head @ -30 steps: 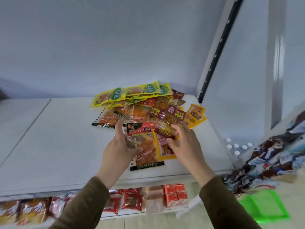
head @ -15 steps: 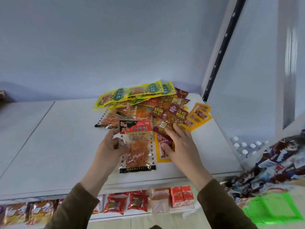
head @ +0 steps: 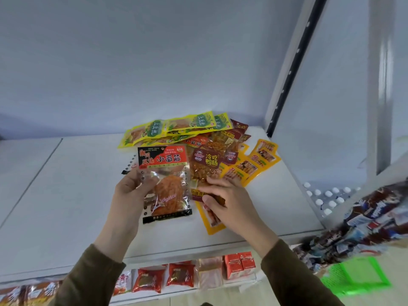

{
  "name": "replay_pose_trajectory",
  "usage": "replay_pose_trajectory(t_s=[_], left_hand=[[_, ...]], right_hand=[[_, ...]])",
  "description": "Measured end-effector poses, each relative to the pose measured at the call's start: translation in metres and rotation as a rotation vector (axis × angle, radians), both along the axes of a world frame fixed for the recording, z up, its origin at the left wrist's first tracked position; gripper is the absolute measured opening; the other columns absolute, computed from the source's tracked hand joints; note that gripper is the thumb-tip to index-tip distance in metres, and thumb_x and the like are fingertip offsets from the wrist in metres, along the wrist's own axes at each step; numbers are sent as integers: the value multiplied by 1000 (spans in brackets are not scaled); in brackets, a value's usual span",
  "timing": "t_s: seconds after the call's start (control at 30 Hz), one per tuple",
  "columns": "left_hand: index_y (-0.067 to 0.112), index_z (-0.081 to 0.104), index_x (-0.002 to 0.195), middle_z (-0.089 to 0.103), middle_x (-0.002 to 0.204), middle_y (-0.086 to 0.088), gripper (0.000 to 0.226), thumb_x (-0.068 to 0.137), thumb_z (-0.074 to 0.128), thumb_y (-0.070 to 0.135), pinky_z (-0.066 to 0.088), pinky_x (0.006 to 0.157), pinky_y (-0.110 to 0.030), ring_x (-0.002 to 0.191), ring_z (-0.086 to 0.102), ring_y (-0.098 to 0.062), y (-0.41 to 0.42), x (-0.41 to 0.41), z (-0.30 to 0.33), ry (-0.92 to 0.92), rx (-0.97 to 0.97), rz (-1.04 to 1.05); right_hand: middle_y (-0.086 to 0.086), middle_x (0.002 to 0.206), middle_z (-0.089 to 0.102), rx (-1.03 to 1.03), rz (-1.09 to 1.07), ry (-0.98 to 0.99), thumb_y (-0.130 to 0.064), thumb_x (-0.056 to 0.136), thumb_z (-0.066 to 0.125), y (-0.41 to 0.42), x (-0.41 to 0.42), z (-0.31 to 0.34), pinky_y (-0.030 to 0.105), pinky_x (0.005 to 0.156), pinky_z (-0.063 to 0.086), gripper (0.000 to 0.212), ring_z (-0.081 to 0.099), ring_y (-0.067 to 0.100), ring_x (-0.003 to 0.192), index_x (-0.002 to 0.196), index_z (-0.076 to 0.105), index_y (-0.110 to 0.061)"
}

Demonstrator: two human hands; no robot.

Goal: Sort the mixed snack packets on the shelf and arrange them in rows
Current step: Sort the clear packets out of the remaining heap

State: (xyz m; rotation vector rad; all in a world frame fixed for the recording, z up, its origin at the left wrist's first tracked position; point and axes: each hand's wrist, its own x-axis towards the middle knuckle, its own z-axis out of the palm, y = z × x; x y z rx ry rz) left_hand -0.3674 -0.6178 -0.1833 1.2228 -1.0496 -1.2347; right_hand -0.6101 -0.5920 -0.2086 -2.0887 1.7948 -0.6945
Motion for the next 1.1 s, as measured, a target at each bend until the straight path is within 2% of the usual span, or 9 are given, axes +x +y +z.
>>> replay_pose_trajectory(t_s=[0.13, 0.23, 0.33, 0.53, 0.63, 0.73, 0.9, 1.0, 1.1], left_hand=[[14, 71, 118, 79, 103, -9, 22, 99, 62, 7, 59, 63, -30, 87, 76, -21, -5, -5, 2, 28, -14, -12], [12, 70, 113, 79, 105, -8, 15, 100, 63, 12, 56, 68, -31, 84, 75, -18, -8, 0, 3, 23, -5, 58], [17, 73, 105, 79, 102, -9, 10, 99, 65, 15, 56, 78, -38, 85, 76, -23, -11, 10, 3, 45, -5, 141], [26, 81, 90, 79, 99, -4, 21, 99, 64, 17, 57, 69, -27, 82, 72, -15, -12, 31, 8, 97, 1, 238], [23, 80, 103, 78, 102, -2, 19, 103, 61, 24, 51, 67, -27, 79, 67, -13, -13, 42, 8, 127, 49, 265], [22, 77, 112, 76, 99, 1, 23, 106, 55, 29, 49, 54, -21, 67, 63, -9, -12, 50, 6, 152, 77, 257], [22, 72, 121, 63, 99, -8, 37, 112, 38, 35, 42, 63, -31, 71, 58, -17, -10, 61, 0, 174, 152, 217], [22, 73, 119, 59, 103, -11, 41, 113, 35, 34, 44, 81, -42, 75, 58, -20, -8, 62, -2, 249, 210, 179], [21, 72, 121, 66, 99, -7, 38, 112, 37, 33, 50, 86, -44, 71, 64, -18, -9, 57, -2, 318, 243, 124]], right_hand=[[-29, 131, 60, 52, -33, -244, -50, 98, 55, -4, -5, 5, 35, 108, 38, 29, 47, 5, 128, 124, 68, -46], [-28, 114, 66, -15, -133, -370, -42, 99, 59, -18, -13, 15, 22, 86, 48, 23, 57, -3, 106, 119, 70, -39], [-25, 111, 66, -40, -160, -365, -37, 99, 60, -38, -12, 29, 12, 69, 42, 23, 58, -5, 90, 121, 68, -34], [-12, 136, 56, -127, 57, -62, -46, 94, 64, -67, 36, 41, 26, 101, 40, 50, 47, 9, 125, 139, 54, -28], [3, 160, 34, -8, 193, 215, -71, 81, 62, -85, 58, 38, 42, 120, 31, 99, 29, 23, 146, 157, 28, -17], [12, 168, 11, 45, 202, 420, -91, 65, 55, -96, 69, 26, 49, 122, 22, 133, 12, 31, 154, 161, 1, -18], [10, 167, 19, -24, 175, 424, -78, 85, 50, -108, 69, 19, 50, 120, 27, 97, 16, 34, 154, 161, 10, -32], [3, 164, 31, -22, 178, 192, -56, 104, 37, -111, 62, 26, 43, 120, 26, 55, 21, 26, 153, 156, 34, -37], [-2, 153, 49, -118, 156, 44, -43, 108, 40, -109, 58, 36, 43, 119, 32, 40, 38, 19, 146, 145, 53, -37]])
